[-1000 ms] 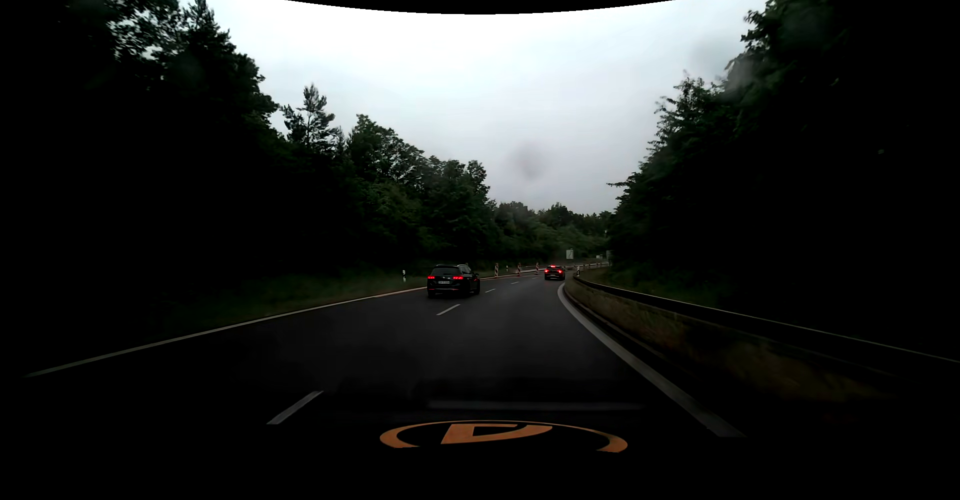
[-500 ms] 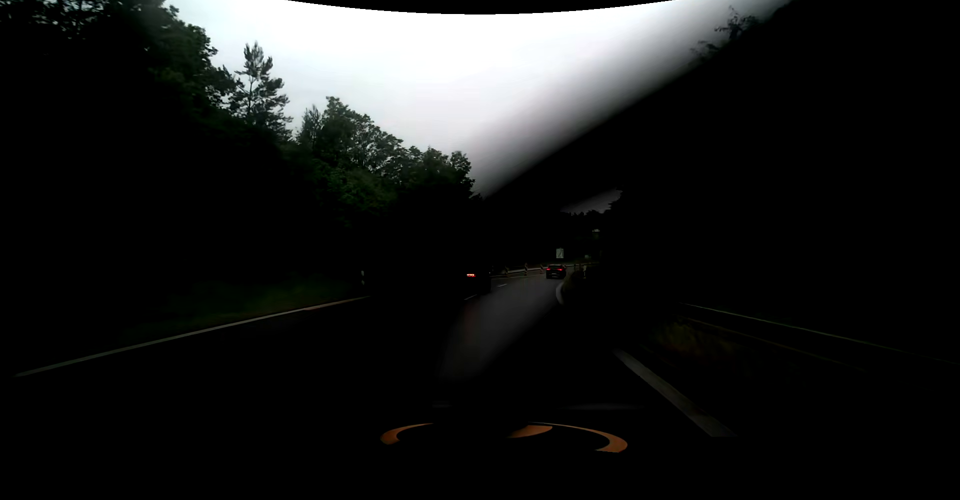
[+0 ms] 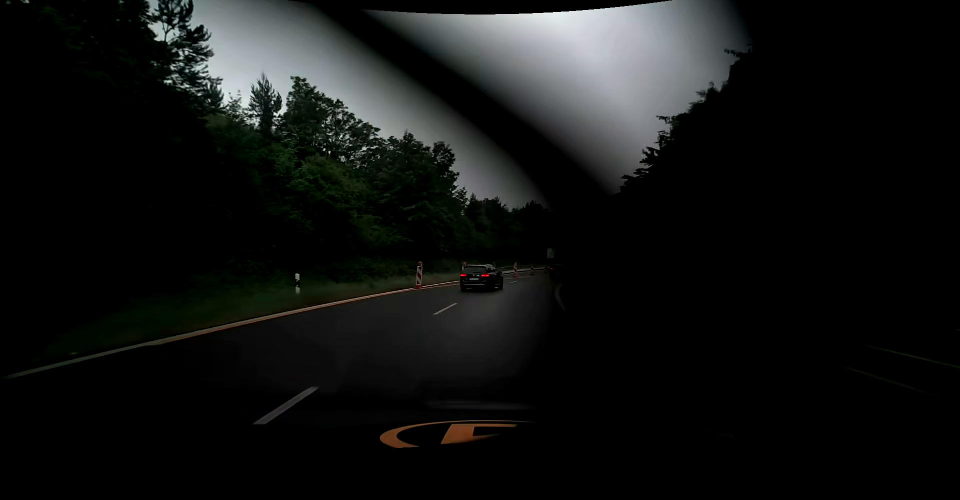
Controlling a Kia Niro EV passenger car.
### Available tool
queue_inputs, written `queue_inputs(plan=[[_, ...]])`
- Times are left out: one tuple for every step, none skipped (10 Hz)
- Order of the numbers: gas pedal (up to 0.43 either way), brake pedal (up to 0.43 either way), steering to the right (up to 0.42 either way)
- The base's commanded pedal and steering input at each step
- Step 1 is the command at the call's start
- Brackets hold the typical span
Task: Follow the waypoints while adhering to traffic rules and regulations
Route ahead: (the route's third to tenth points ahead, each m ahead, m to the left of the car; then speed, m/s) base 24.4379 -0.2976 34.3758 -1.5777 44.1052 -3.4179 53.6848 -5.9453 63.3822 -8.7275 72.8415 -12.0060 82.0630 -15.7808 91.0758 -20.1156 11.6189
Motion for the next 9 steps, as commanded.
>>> queue_inputs(plan=[[0.047,0.0,0.02],[0.047,0.0,0.02],[0.047,0.0,0.02],[0.047,0.0,0.02],[0.047,0.0,0.02],[0.047,0.0,0.02],[0.047,0.0,0.02],[0.047,0.0,0.02],[0.047,0.0,0.02]])
